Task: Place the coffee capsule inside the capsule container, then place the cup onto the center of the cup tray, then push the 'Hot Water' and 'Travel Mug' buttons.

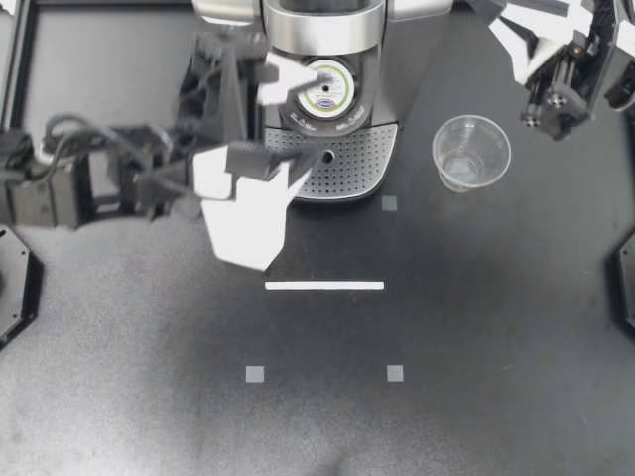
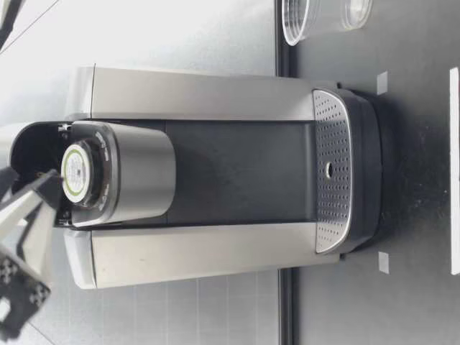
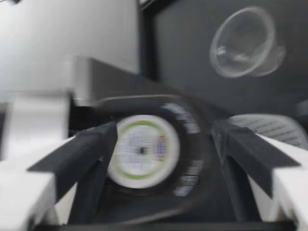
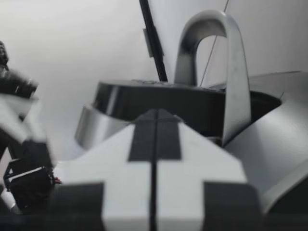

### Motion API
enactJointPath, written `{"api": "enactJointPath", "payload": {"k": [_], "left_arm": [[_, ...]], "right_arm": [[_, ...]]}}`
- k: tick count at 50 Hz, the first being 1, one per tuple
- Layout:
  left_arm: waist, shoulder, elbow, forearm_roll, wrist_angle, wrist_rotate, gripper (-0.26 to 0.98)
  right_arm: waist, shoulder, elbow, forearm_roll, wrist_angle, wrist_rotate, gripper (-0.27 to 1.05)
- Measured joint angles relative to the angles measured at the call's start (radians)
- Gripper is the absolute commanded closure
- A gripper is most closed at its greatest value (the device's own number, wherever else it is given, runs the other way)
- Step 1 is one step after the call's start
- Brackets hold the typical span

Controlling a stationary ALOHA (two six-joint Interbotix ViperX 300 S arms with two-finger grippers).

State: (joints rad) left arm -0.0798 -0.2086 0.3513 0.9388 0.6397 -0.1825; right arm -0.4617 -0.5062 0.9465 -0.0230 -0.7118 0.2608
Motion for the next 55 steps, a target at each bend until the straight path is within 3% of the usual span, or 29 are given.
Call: {"api": "enactJointPath", "payload": {"k": [18, 32, 43, 55], "left_arm": [[-0.006, -0.127, 0.242, 0.002, -0.287, -0.379, 0.01], [-0.006, -0.193, 0.38, 0.002, -0.456, -0.541, 0.03], [-0.005, -0.204, 0.43, 0.002, -0.522, -0.603, 0.03], [-0.005, -0.206, 0.437, 0.002, -0.526, -0.612, 0.03]], "right_arm": [[-0.143, 0.083, -0.166, 0.002, 0.179, -0.005, 0.77], [-0.181, 0.227, -0.272, -0.012, 0.187, -0.005, 0.77], [-0.183, 0.322, -0.362, -0.035, 0.192, -0.003, 0.77], [-0.181, 0.362, -0.42, -0.055, 0.21, 0.003, 0.77]]}}
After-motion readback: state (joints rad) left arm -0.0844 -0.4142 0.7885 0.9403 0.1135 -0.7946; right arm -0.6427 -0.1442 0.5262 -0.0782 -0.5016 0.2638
